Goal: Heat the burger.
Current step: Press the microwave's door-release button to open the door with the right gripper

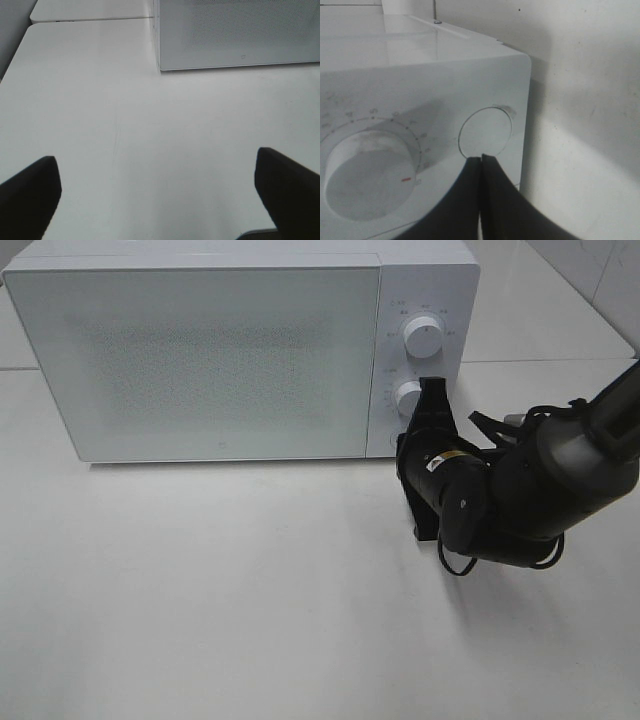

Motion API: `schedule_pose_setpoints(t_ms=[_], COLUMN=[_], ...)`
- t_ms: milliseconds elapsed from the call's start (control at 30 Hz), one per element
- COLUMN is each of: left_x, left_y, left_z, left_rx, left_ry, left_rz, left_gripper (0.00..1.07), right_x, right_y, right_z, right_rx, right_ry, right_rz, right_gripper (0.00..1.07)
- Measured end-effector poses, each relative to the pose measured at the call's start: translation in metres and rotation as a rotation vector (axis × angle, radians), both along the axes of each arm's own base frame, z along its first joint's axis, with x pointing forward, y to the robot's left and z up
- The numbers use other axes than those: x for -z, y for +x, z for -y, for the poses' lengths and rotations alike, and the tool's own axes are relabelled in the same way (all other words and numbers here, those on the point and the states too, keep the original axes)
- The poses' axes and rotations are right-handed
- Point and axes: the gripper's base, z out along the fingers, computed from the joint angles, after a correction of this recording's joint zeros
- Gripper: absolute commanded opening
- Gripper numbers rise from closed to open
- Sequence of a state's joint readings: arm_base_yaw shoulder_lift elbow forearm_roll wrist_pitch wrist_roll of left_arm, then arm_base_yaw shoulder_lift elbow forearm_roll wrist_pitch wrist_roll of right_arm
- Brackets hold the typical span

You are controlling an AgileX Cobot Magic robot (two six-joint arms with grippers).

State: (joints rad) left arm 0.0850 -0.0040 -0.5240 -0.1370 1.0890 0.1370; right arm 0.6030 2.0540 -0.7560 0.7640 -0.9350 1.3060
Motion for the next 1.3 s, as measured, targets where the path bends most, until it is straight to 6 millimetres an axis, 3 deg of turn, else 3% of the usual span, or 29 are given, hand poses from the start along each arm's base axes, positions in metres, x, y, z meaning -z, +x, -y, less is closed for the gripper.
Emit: schedule_pose_setpoints(t_ms=[400,1300], left_x=[0.0,0.0], left_y=[0.0,0.0], left_z=[0.0,0.0], left_rx=[0.0,0.0], left_ry=[0.0,0.0], left_rz=[0.0,0.0], left_gripper=[0.98,0.98], right_x=[0.007,0.021], right_y=[0.022,0.04], right_z=[0.002,-0.004], right_rx=[0.023,0.102], right_ry=[0.015,0.043], right_rz=[-0.008,0.045], right_gripper=[0.0,0.0])
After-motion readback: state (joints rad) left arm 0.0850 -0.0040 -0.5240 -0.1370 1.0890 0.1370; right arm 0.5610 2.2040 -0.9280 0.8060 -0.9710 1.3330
